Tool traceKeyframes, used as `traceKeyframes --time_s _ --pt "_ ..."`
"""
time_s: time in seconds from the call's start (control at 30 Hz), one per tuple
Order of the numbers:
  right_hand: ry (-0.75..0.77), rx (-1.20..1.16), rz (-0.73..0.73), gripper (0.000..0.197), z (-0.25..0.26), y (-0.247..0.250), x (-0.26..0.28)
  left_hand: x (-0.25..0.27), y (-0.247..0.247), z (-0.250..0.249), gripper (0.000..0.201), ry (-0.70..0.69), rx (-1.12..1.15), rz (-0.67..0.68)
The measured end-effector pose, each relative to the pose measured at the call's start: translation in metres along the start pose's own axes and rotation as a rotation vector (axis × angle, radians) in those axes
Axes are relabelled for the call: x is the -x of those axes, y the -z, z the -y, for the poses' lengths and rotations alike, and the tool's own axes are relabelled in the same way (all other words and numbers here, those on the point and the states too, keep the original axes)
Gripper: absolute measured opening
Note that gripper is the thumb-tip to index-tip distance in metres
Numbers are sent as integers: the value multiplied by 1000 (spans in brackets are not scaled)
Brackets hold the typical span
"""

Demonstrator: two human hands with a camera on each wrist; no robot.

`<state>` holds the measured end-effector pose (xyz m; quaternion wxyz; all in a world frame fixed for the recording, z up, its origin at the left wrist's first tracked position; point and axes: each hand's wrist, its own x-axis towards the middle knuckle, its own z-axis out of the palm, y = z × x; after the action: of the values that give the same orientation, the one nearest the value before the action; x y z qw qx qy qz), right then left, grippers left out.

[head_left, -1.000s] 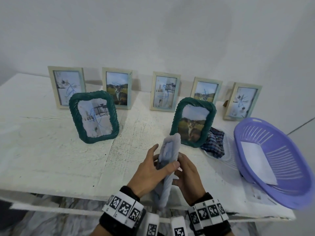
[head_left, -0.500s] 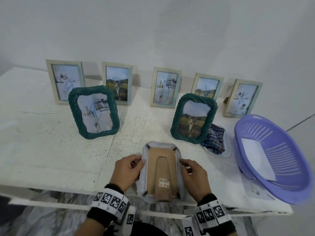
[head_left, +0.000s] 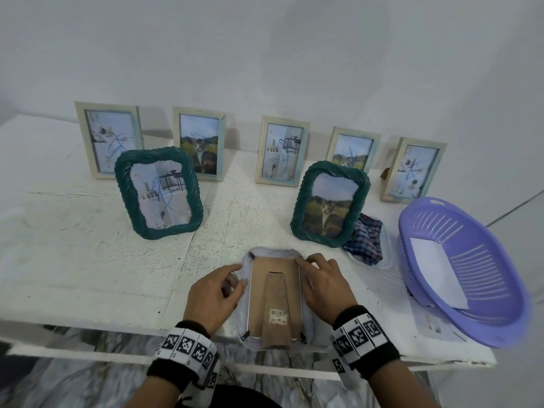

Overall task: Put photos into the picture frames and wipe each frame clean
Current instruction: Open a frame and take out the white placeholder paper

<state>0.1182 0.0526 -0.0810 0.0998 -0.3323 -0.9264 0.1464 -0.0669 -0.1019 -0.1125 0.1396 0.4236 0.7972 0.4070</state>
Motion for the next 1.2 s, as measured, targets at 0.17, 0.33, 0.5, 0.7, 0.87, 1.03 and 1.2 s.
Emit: traceKeyframes --time_s 0.17,0.33,0.5,0.7,0.87,1.03,1.2 --pt "54 166 67 33 1 7 -9 0 1 -2 28 10 15 -2" --pt "117 272 155 46 -8 16 -5 1 2 -1 30 29 29 -5" --pt "80 193 203 45 -7 20 -1 -1 1 -4 27 67 5 22" --pt "63 67 266 62 23 23 18 -20 5 -16 27 120 -58 79" --pt "53 108 352 62 33 15 30 -58 6 -29 31 228 -167 188" --pt "56 138 299 58 33 7 32 -80 0 -37 29 339 -256 250" --pt "41 104 278 63 34 6 34 -83 -2 -34 25 330 -191 226"
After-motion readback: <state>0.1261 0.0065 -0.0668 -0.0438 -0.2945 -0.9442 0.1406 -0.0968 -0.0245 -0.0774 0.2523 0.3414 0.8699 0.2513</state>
